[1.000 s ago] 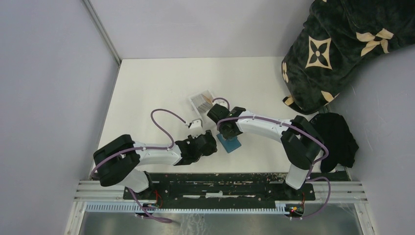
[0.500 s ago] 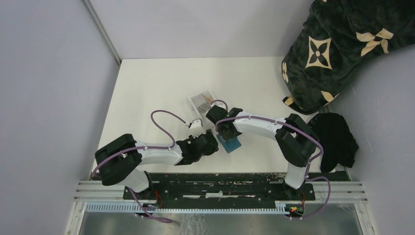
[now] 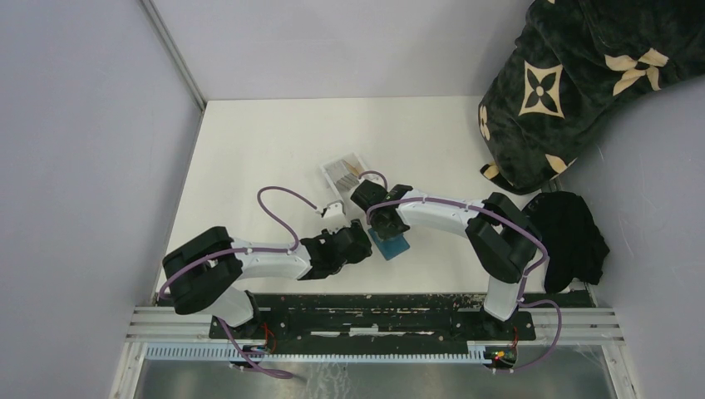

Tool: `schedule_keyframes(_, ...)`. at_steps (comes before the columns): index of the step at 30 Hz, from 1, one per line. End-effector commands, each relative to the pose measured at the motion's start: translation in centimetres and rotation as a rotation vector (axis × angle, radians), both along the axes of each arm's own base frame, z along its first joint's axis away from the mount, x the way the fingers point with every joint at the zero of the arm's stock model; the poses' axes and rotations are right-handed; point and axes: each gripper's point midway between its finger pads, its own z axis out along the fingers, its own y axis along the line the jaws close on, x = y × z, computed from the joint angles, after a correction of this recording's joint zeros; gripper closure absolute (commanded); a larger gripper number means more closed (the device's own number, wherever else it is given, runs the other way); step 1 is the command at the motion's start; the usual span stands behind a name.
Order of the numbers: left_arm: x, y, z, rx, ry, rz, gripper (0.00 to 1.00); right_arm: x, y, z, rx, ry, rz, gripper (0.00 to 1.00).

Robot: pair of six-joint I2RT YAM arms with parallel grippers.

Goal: Put the credit cards into the card holder
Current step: Open the card holder at the center of the board.

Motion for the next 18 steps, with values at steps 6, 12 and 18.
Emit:
schedule_keyframes(6,1.0,-0.9,1.3,-0.013,-0.027,0.022,0.34,-2.7,-2.7,-2.7,-0.072,0.13,-0.015,0.65)
schedule_keyframes(12,1.4,-1.5,1.8,-0.004,-0.048,0.015,0.33,-3.0,-2.9,-2.3,-0.053,0.144,-0.033,0.73)
schedule_keyframes(18,1.8,-2.0,2.0,0.002,-0.058,0.011,0.32,-3.2,-3.1,-1.7,-0.021,0.16,-0.058,0.79)
